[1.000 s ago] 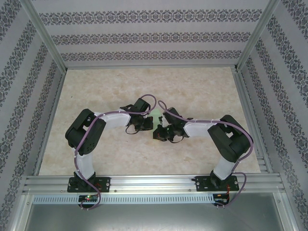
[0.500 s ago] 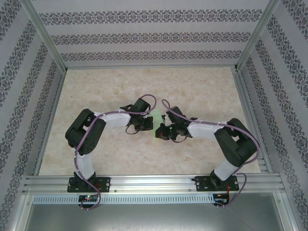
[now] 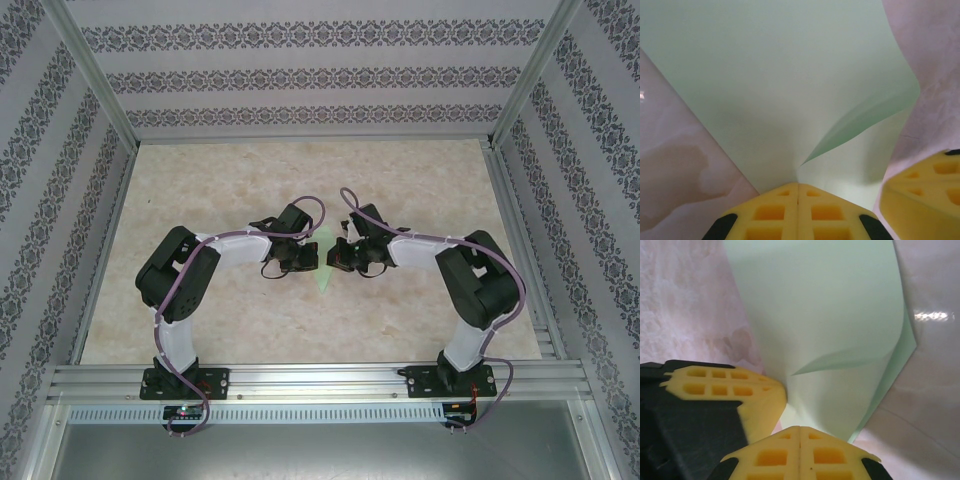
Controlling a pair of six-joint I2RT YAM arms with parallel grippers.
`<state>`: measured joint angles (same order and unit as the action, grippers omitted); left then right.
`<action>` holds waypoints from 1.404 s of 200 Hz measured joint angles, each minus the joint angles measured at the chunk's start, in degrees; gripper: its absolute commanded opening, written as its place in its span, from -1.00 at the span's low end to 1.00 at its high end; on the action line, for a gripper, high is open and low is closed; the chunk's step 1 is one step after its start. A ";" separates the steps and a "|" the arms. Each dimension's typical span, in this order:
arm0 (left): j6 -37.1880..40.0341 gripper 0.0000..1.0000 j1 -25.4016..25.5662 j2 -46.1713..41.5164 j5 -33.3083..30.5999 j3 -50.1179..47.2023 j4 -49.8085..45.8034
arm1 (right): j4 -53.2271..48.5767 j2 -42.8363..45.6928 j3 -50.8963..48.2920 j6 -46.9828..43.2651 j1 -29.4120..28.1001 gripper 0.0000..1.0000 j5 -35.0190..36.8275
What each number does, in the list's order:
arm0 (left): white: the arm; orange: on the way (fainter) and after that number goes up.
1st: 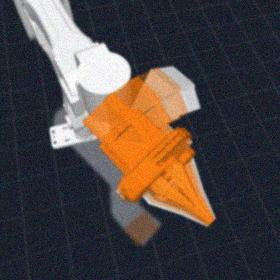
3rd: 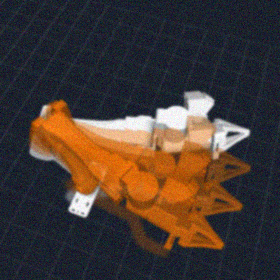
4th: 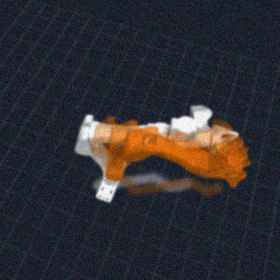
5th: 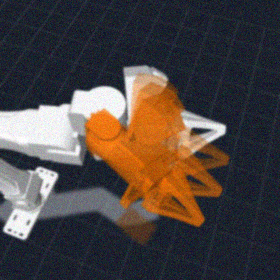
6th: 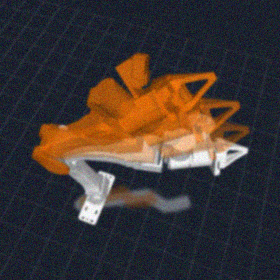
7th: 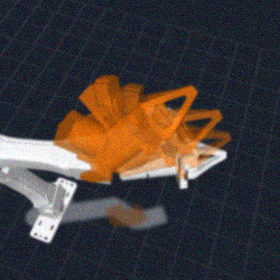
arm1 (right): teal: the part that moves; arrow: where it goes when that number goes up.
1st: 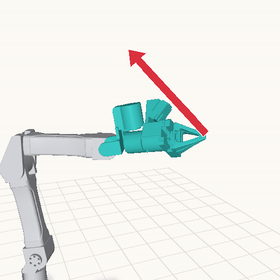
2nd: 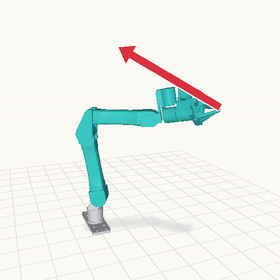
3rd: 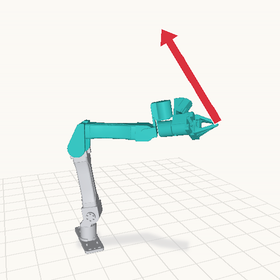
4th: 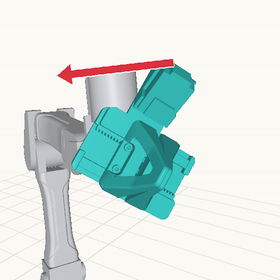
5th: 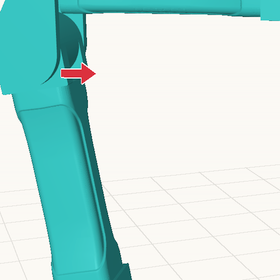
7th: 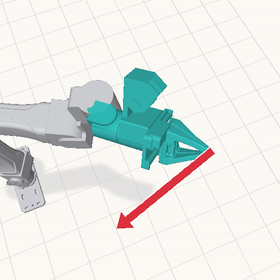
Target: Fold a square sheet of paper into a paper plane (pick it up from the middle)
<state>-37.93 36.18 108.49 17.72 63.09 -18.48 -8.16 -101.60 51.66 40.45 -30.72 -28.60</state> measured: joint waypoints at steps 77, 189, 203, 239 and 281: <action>0.20 -0.87 0.00 -1.64 -0.57 -0.17 -1.01 | -0.17 -2.93 0.26 1.27 -0.55 -1.00 -0.20; -3.67 -0.94 0.98 -13.16 2.97 -13.11 3.43 | 2.84 -2.93 -0.17 9.07 -5.29 -1.00 0.48; -4.24 -0.94 1.14 -12.33 3.56 -13.49 4.00 | 2.86 -2.93 -0.17 9.22 -5.27 -1.00 0.48; -4.90 -0.93 1.44 -10.91 4.55 -13.51 5.79 | 3.06 -2.93 -0.17 9.22 -5.27 -1.00 0.48; -5.27 -0.93 1.84 -10.69 5.11 -13.51 6.97 | 3.50 -2.93 -0.17 9.20 -5.27 -1.00 0.48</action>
<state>-43.20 38.02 97.80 22.83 49.58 -11.51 -4.67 -104.53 51.48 49.65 -35.99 -28.12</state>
